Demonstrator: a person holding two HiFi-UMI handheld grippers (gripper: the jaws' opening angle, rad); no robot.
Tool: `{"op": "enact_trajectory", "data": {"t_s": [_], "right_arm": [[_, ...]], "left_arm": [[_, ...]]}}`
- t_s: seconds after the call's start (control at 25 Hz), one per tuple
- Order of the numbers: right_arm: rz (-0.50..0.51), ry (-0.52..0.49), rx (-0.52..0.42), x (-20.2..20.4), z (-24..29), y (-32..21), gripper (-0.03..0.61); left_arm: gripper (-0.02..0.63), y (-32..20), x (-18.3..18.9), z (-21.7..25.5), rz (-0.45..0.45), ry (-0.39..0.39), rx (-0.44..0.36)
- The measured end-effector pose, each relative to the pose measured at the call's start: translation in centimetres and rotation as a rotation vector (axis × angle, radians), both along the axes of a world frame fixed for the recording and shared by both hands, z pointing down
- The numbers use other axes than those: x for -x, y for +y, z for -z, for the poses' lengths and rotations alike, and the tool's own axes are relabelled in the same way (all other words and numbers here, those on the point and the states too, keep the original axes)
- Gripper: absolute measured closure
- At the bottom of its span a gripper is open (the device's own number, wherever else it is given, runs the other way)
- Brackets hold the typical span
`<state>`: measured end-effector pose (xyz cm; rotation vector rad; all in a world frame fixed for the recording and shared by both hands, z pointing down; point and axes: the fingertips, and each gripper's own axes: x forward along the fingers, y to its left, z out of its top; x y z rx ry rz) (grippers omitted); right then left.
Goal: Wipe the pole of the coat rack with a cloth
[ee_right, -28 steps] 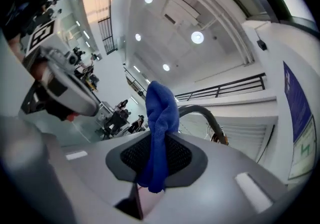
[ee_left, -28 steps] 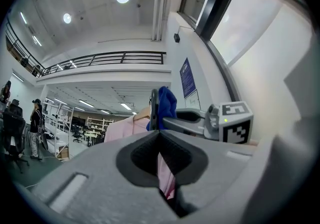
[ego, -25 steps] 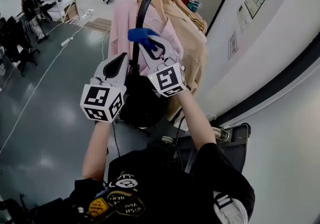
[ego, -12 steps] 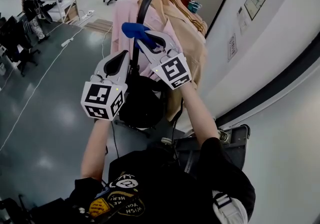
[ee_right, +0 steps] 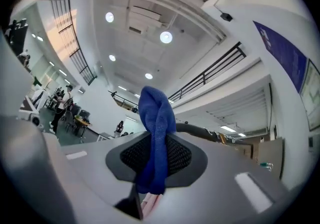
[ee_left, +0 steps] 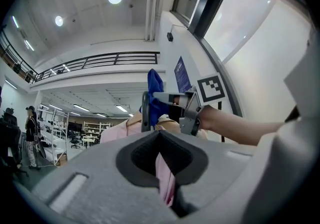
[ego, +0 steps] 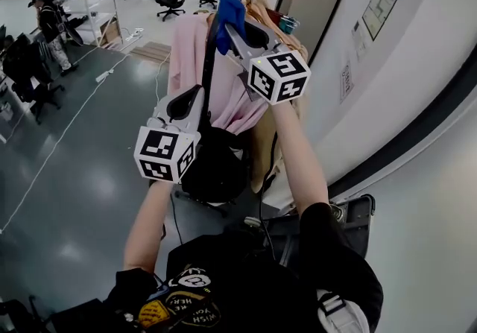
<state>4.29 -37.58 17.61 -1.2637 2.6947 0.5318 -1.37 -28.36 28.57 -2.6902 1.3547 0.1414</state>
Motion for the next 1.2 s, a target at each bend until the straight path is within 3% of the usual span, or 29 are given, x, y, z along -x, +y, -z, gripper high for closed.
{"op": "enact_trajectory", "data": {"t_s": [0.28,1.2], "right_arm": [[-0.082,-0.105,0.09,-1.0,-0.6,-2.7,0.508],[-0.086,-0.083,0.103,-0.4,-1.3,-2.8,0.509]], "left_arm": [[0.614,-1.4,0.2,0.8,0.014,-0.001,-0.004],[0.613,-0.9,0.4,1.2,0.0,-0.002,-0.019]]}}
